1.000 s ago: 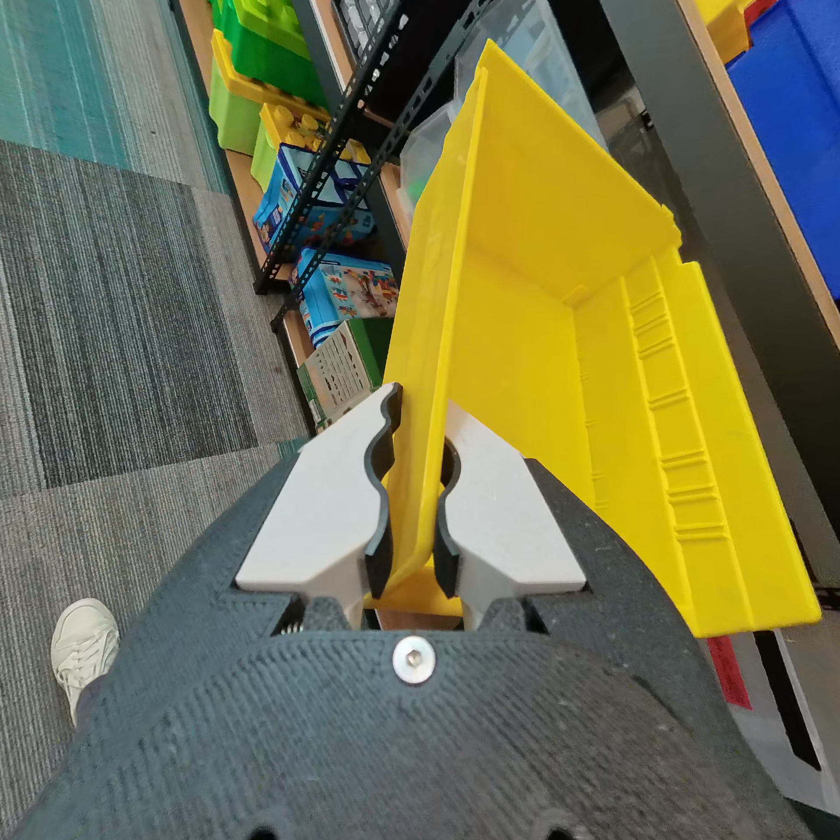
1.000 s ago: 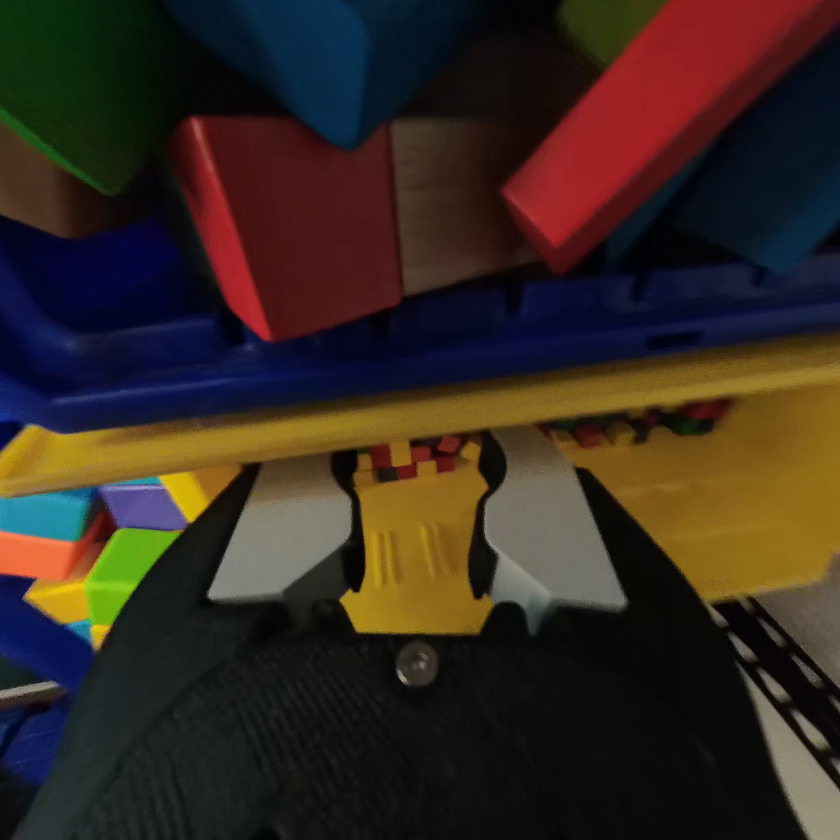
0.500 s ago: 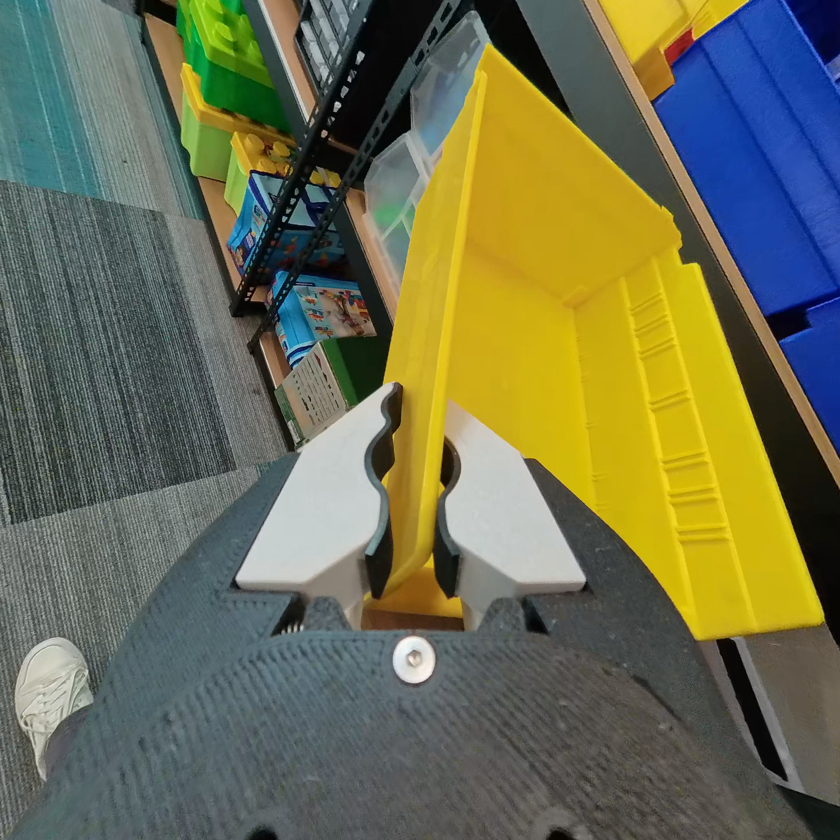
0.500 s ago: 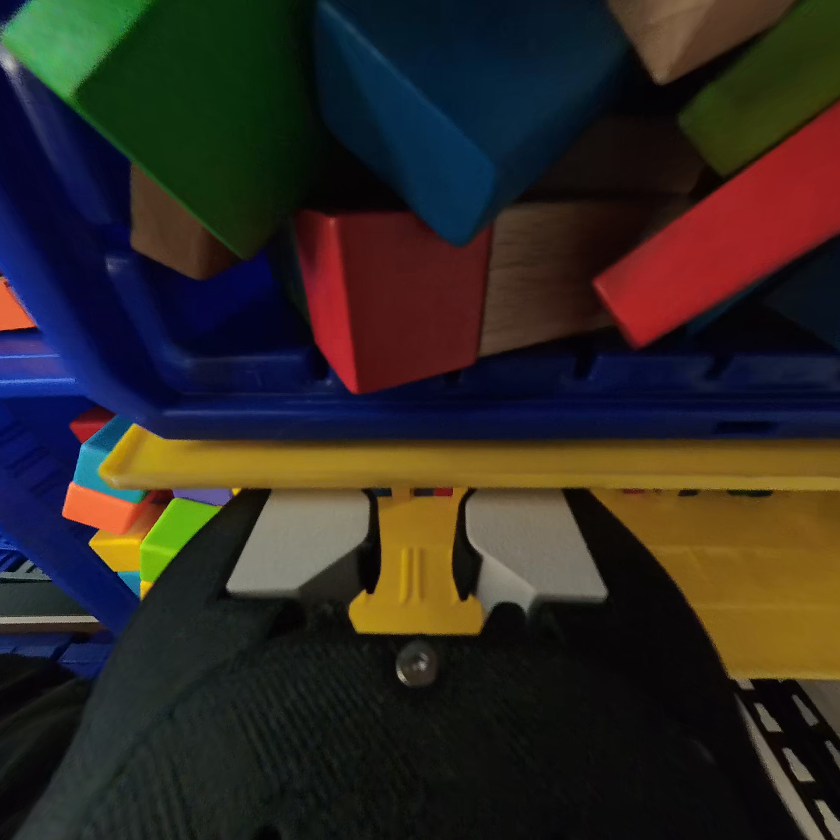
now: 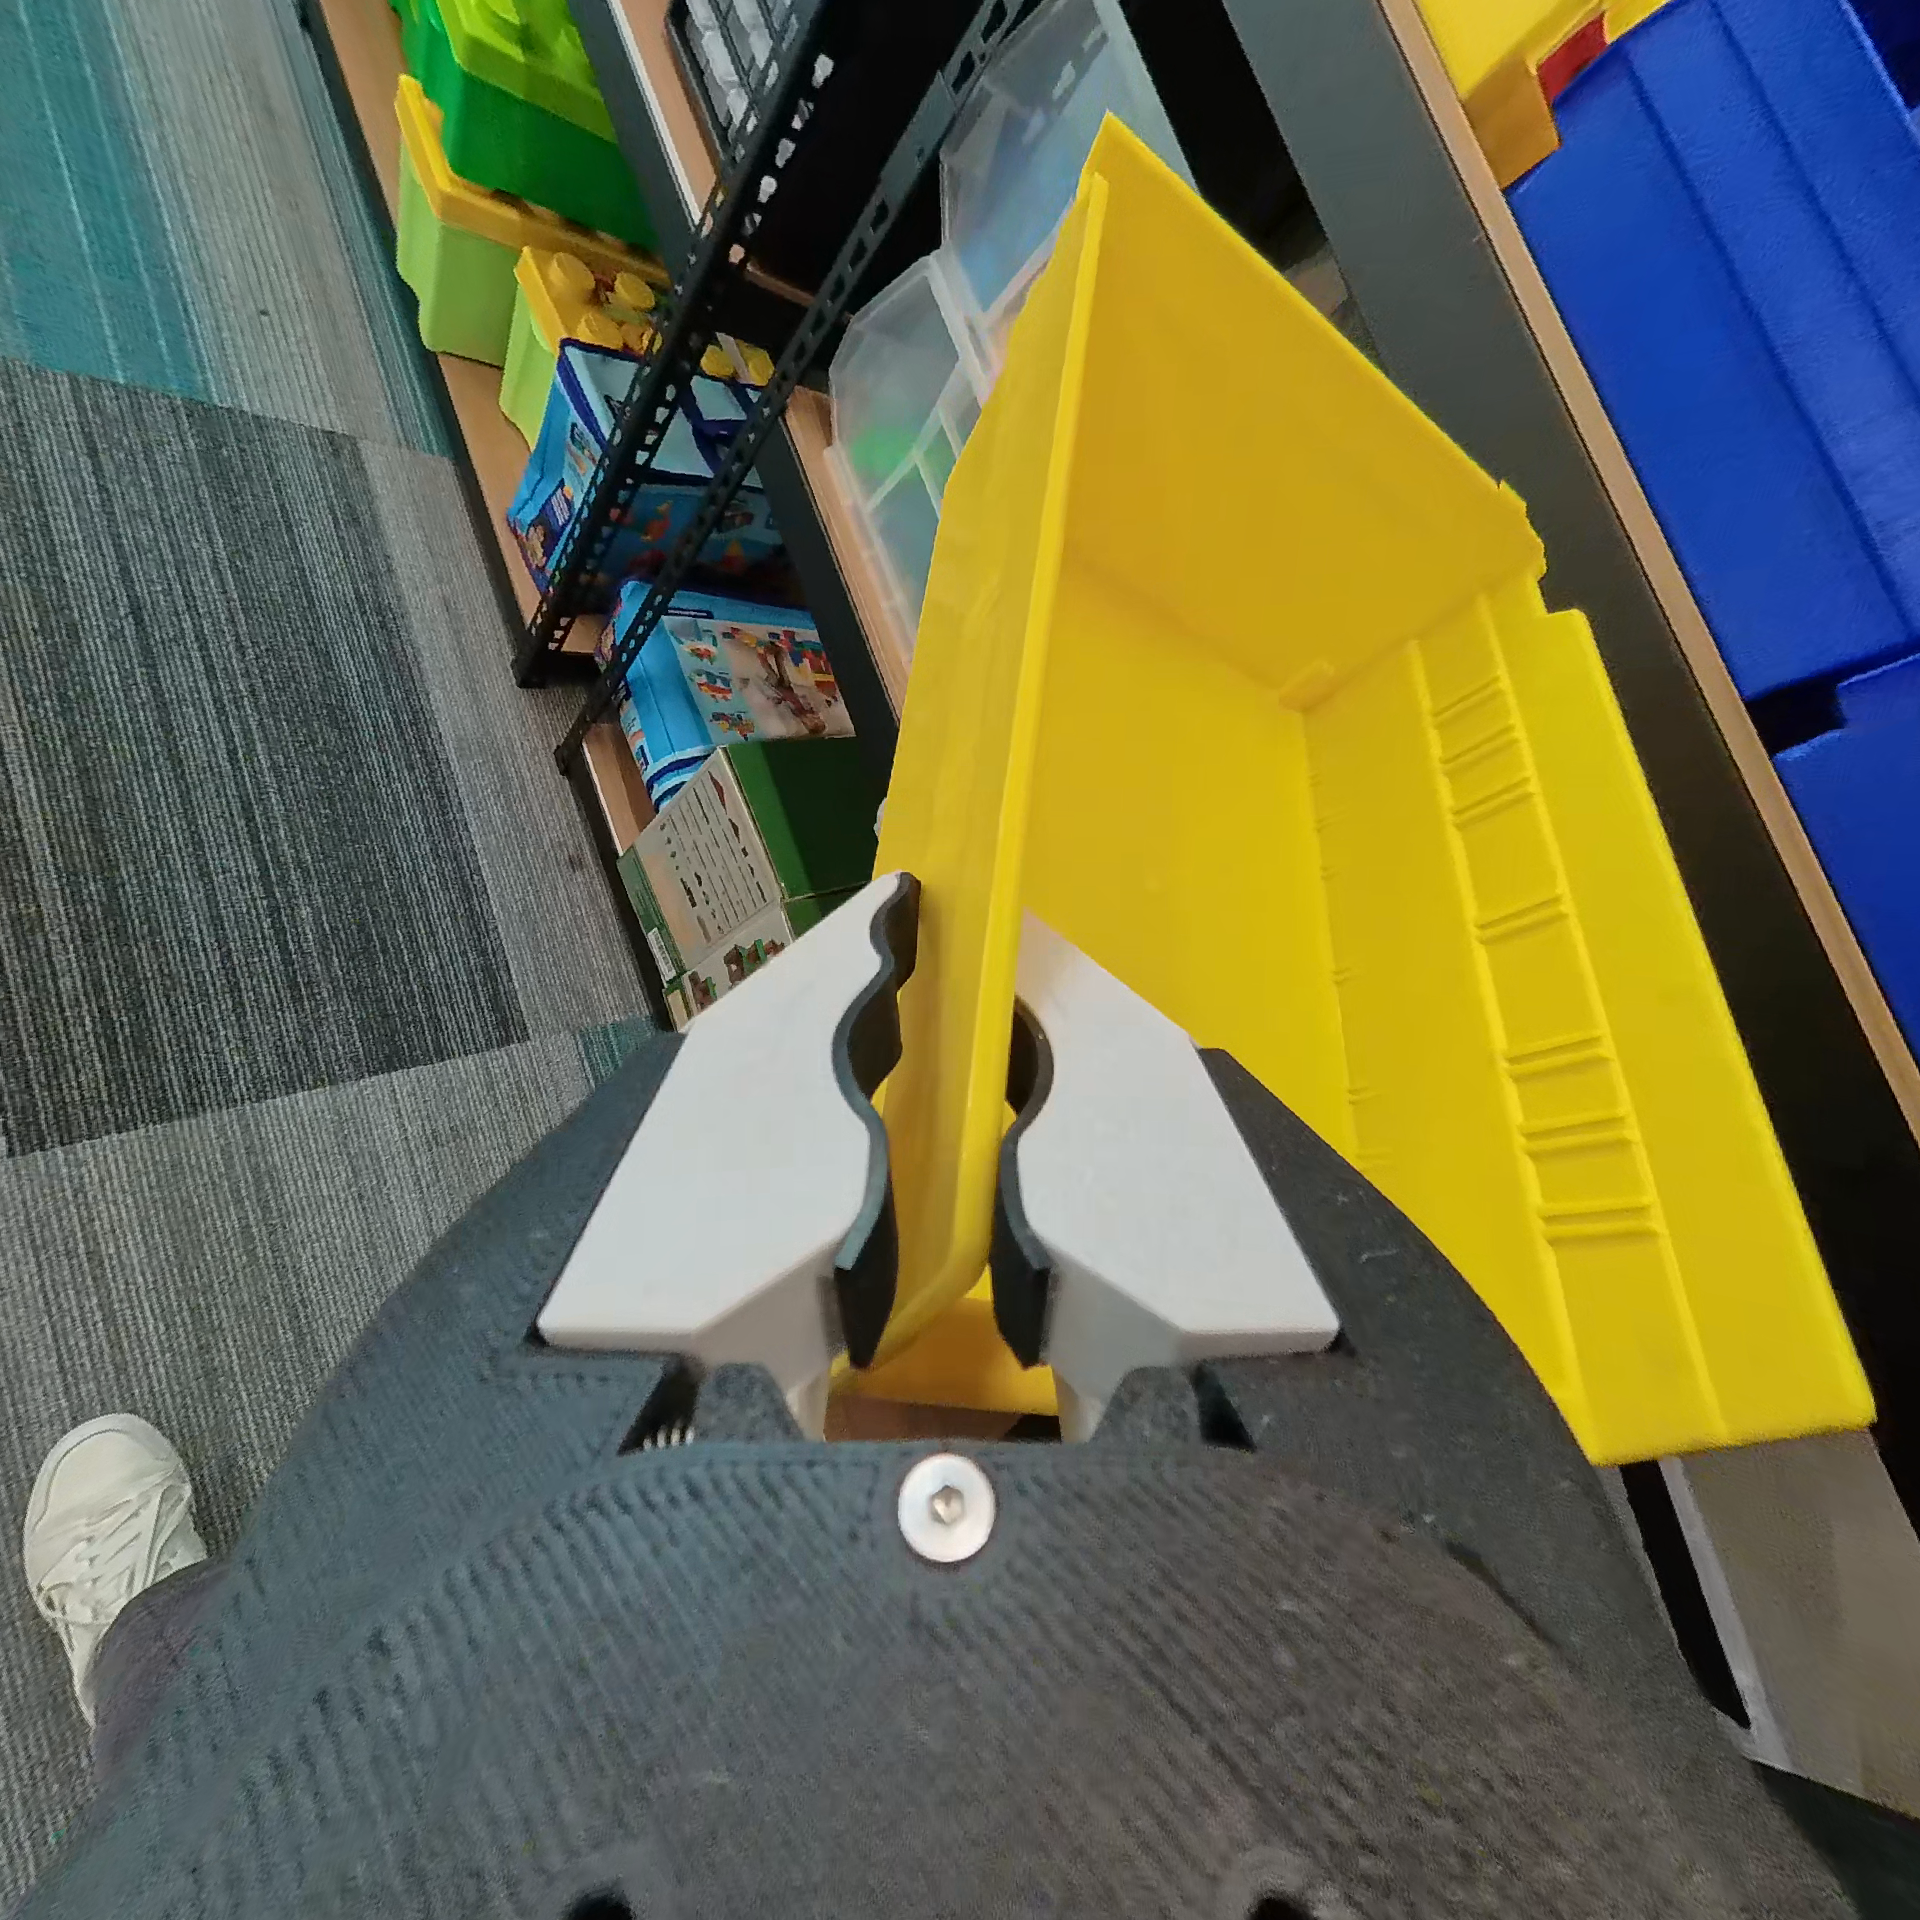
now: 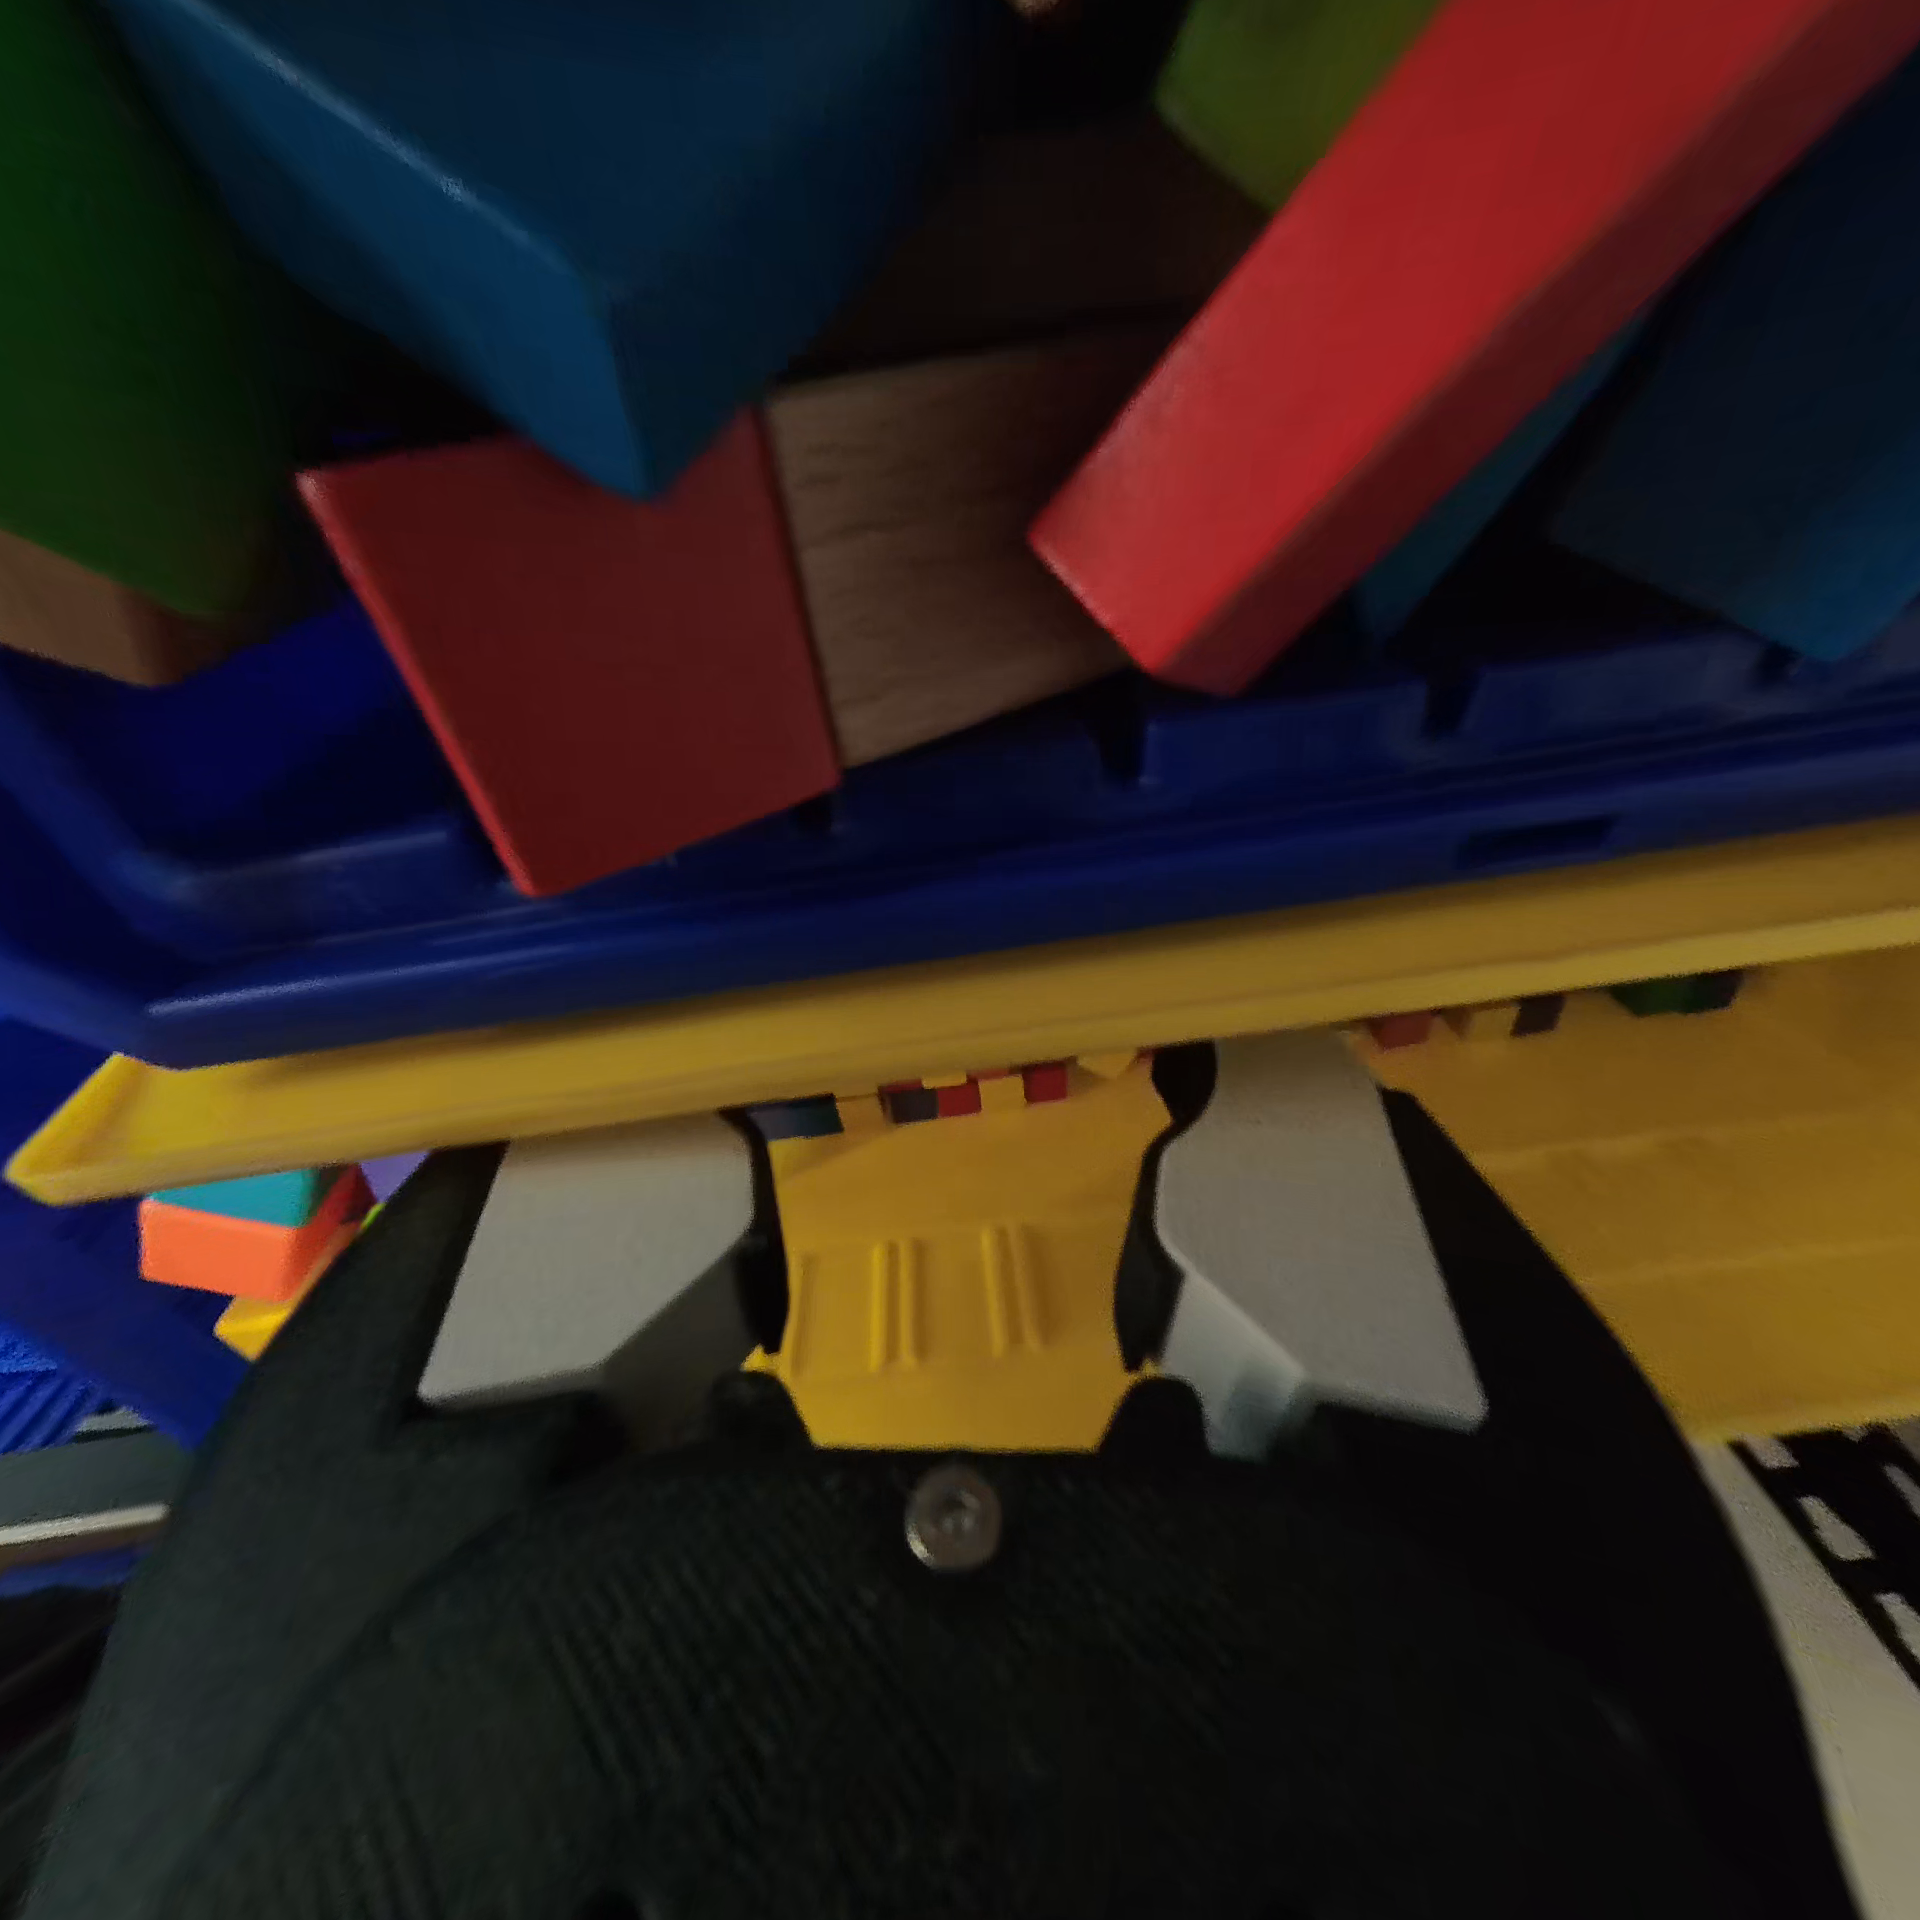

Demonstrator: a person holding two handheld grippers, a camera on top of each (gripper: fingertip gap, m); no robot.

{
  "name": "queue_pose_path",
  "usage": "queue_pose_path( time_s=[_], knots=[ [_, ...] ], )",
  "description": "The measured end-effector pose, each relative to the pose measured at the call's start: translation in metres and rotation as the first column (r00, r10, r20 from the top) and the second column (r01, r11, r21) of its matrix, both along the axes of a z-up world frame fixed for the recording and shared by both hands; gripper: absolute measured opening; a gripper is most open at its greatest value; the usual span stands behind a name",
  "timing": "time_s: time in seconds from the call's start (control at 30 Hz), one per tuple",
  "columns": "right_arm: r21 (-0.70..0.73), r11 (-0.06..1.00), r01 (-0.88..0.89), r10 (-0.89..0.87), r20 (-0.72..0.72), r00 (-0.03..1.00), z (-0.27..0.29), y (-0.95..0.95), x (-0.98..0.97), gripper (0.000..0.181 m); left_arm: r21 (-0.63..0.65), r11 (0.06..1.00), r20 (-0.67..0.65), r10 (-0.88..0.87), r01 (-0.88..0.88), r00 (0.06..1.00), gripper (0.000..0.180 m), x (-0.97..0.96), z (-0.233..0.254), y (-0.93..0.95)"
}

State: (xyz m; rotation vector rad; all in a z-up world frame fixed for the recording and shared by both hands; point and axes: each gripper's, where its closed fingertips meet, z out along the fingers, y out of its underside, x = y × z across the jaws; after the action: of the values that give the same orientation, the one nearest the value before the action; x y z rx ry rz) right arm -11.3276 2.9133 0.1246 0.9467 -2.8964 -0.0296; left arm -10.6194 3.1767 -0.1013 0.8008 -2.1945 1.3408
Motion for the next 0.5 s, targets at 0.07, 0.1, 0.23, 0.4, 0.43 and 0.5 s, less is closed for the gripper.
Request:
queue_pose_path(
  time_s=[0.07, 0.1, 0.23, 0.4, 0.43, 0.5],
  knots=[
    [0.035, 0.999, 0.029, -0.03, 0.039, 0.999, -0.002, 0.003, 0.002, 0.078, 0.002, 1.0, -0.005, -0.005, 0.005, 1.0, 0.004, -0.001, -0.001, 0.001],
    [0.044, 0.998, 0.038, -0.04, 0.05, 0.998, -0.004, 0.004, 0.001, 0.083, 0.002, 1.0, -0.008, -0.008, 0.008, 1.0, 0.005, -0.001, -0.001, 0.001],
    [0.056, 0.998, 0.035, -0.038, 0.051, 0.998, -0.004, 0.003, -0.002, 0.083, 0.0, 1.0, -0.007, -0.02, 0.02, 1.0, 0.004, -0.004, 0.001, 0.001],
    [0.126, 0.991, 0.035, -0.045, 0.079, 0.996, -0.005, 0.013, 0.012, 0.058, -0.004, 1.0, -0.011, -0.031, 0.031, 0.999, 0.005, -0.008, 0.002, -0.001],
    [0.123, 0.992, 0.038, -0.048, 0.081, 0.996, -0.005, 0.013, 0.012, 0.058, -0.005, 0.999, -0.01, -0.033, 0.033, 0.999, 0.005, -0.008, 0.003, -0.001],
    [0.115, 0.992, 0.043, -0.055, 0.102, 0.993, -0.005, 0.013, 0.011, 0.059, -0.008, 0.999, -0.011, -0.037, 0.037, 0.999, 0.004, -0.009, 0.003, -0.003]
  ],
)
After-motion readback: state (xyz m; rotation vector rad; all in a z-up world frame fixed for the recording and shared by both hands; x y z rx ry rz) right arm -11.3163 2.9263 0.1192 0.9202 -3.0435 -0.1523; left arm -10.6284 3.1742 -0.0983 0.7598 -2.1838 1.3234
